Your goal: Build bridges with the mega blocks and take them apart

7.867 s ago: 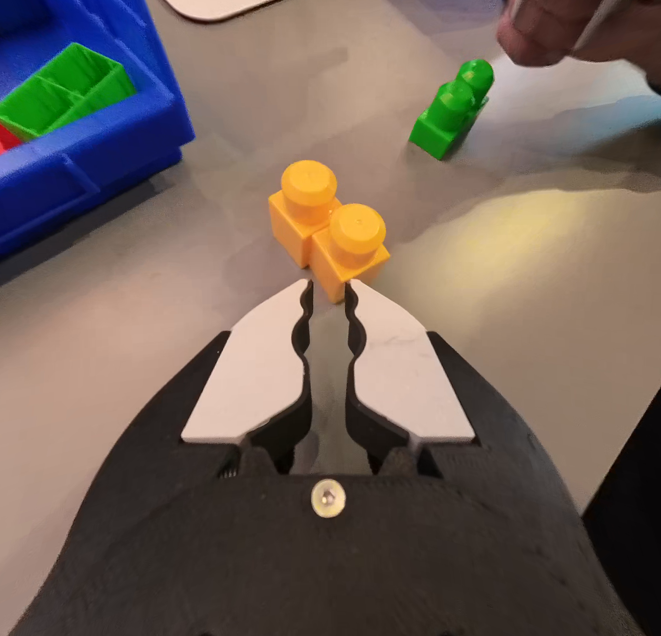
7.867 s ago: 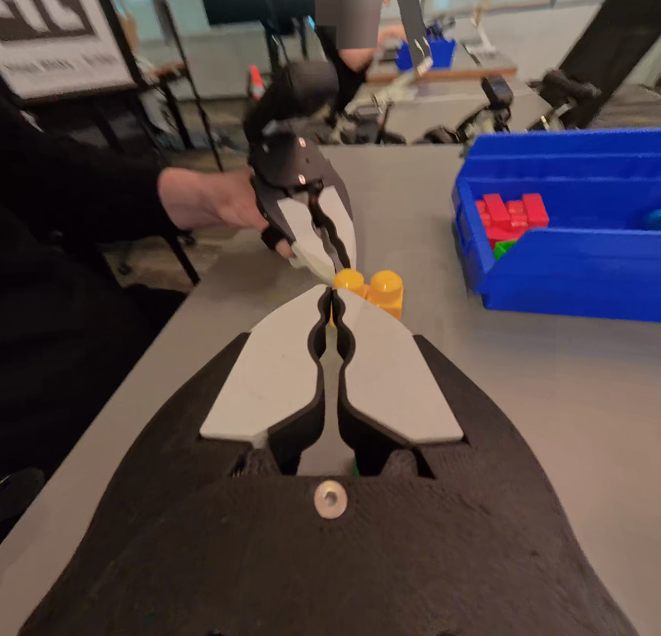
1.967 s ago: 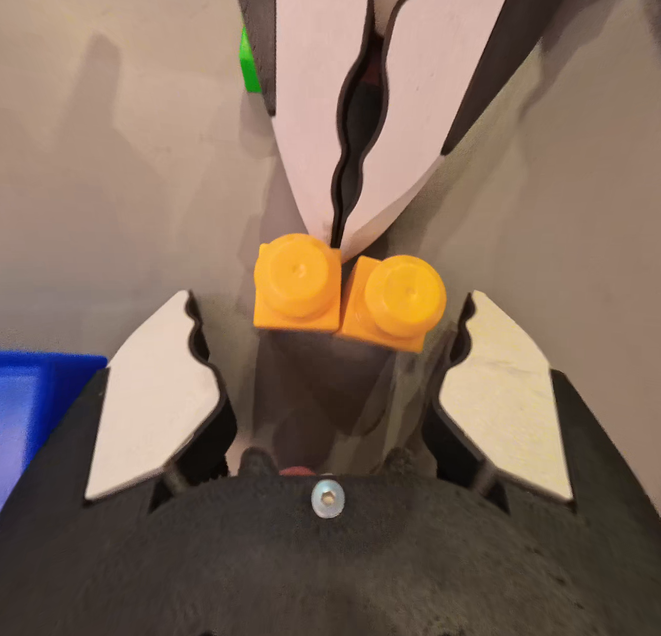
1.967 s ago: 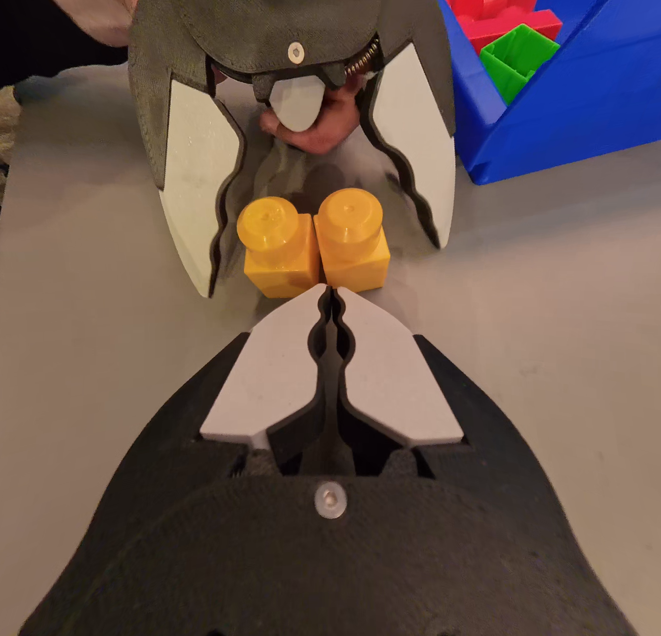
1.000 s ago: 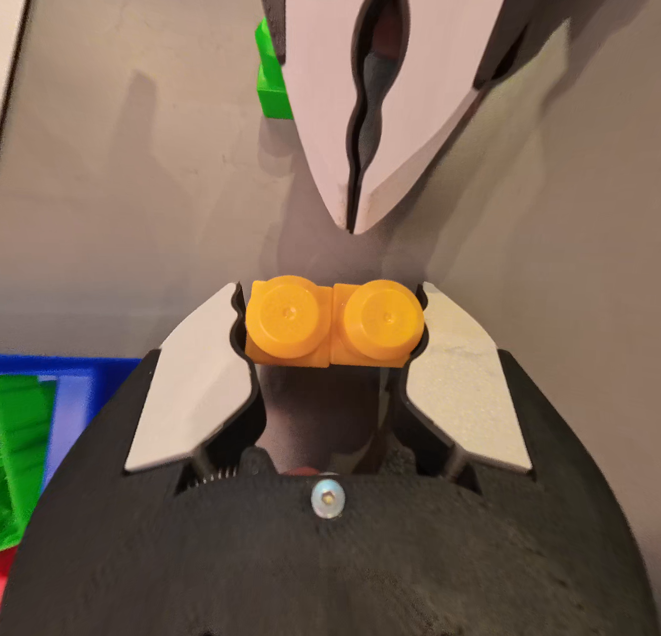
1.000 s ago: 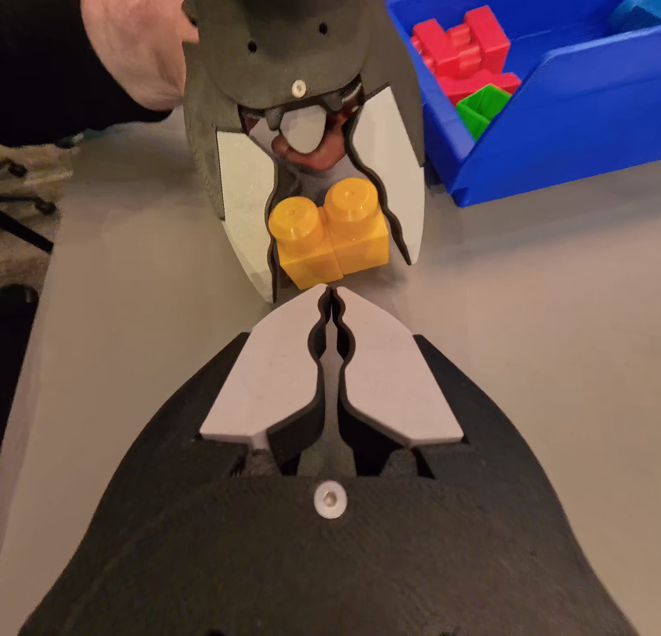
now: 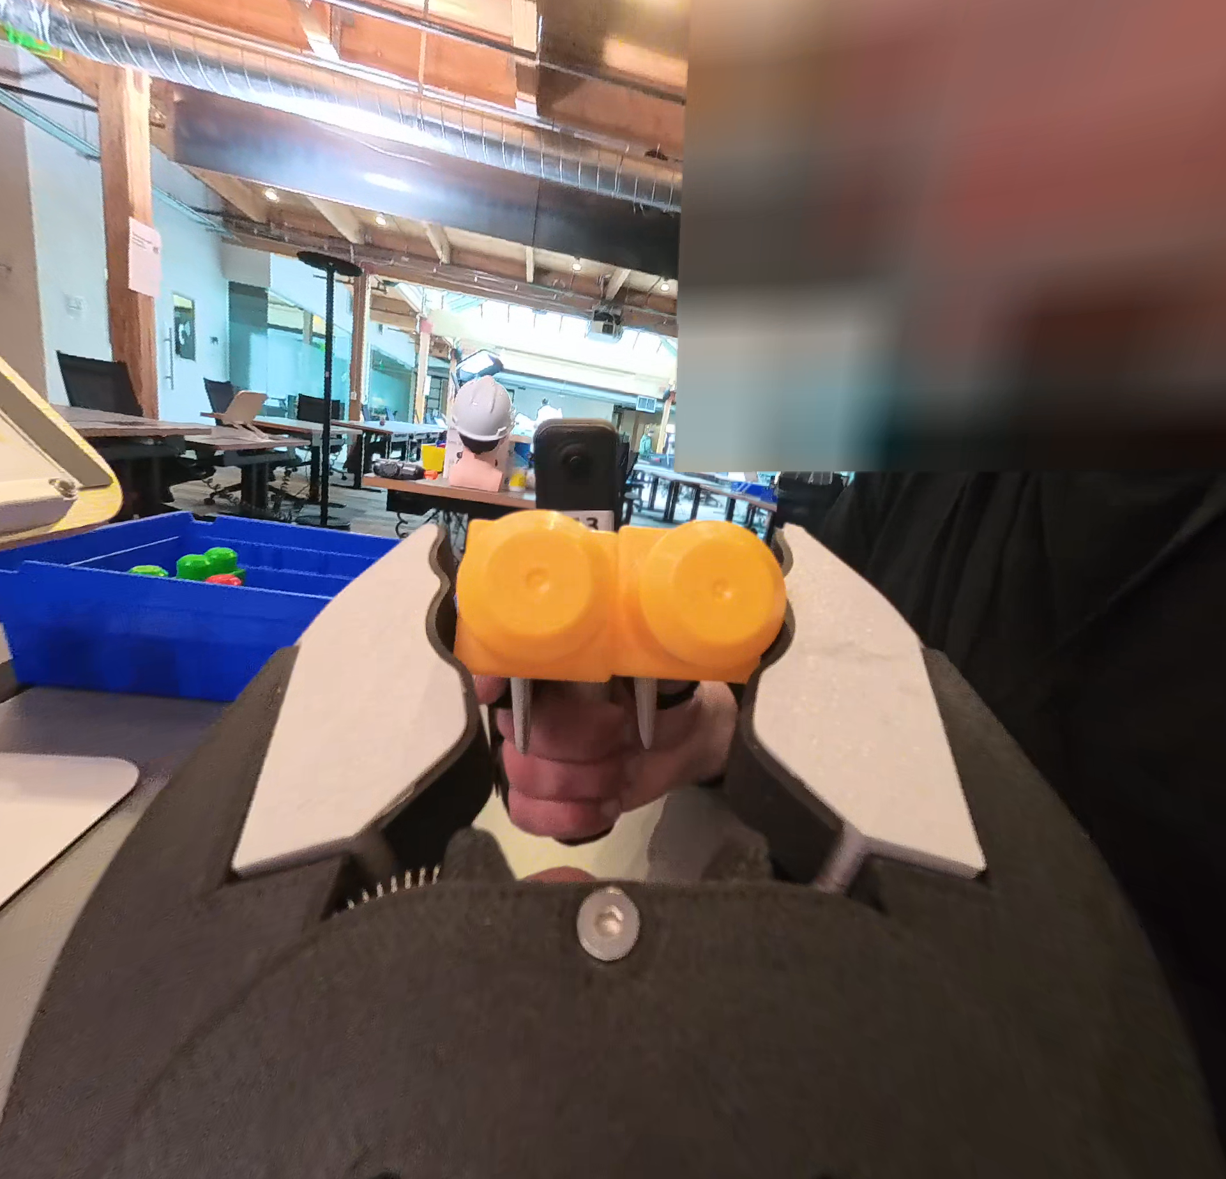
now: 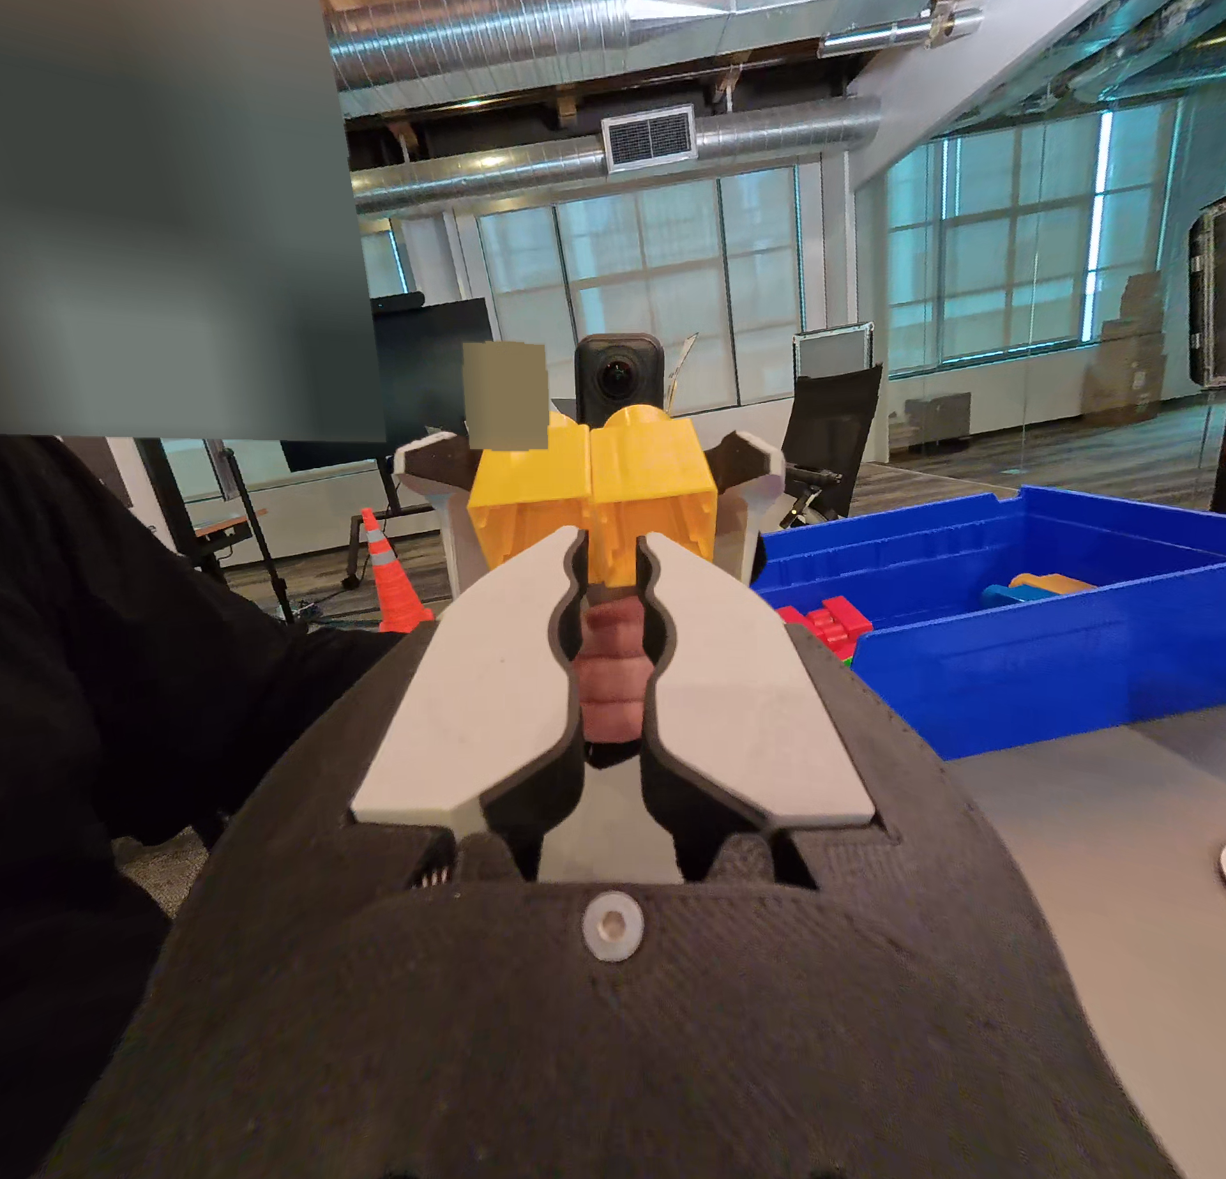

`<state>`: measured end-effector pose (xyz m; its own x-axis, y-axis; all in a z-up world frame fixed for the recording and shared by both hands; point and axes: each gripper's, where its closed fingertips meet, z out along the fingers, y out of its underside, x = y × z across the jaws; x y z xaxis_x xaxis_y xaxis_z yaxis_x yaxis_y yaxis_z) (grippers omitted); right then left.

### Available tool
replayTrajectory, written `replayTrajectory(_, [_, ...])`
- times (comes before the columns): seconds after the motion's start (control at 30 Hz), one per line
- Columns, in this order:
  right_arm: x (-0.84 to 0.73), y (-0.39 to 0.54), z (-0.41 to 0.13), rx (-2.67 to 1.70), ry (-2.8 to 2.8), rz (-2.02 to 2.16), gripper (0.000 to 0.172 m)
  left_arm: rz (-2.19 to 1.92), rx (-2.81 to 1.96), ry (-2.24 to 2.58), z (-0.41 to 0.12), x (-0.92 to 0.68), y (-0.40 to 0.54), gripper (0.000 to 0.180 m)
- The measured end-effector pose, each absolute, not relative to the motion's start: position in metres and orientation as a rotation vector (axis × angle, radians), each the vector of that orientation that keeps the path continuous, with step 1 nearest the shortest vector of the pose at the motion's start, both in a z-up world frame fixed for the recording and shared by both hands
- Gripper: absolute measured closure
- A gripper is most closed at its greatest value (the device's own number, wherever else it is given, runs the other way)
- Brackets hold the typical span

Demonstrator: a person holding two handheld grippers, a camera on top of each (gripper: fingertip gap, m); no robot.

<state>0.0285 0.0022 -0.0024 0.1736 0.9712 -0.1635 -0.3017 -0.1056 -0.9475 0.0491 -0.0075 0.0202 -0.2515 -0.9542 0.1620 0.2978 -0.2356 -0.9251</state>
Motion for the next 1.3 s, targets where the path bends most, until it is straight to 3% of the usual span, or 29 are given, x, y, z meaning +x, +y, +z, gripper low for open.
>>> replayTrajectory(0.13, [0.029,-0.002,0.002,-1.151,-0.771,1.279,0.168,-1.701,-0.962,0.967,0.022,0.059,-0.01,0.092])
replayTrajectory(0.77, [0.046,-0.005,0.009,-1.118,-0.786,1.278,0.168,-1.664,-0.946,0.995,0.022,0.082,-0.014,0.091])
replayTrajectory(0.9, [0.068,-0.001,0.02,-1.091,-0.768,1.248,0.169,-1.567,-1.003,0.984,0.022,0.074,-0.003,0.074])
replayTrajectory(1.13, [0.135,0.019,0.015,-1.122,-0.768,1.1,0.169,-1.036,-1.381,1.266,-0.055,0.068,0.021,0.069])
replayTrajectory(1.3, [0.149,0.029,-0.003,-1.198,-0.827,1.029,0.169,-0.902,-1.572,1.388,-0.114,0.079,0.031,0.078])
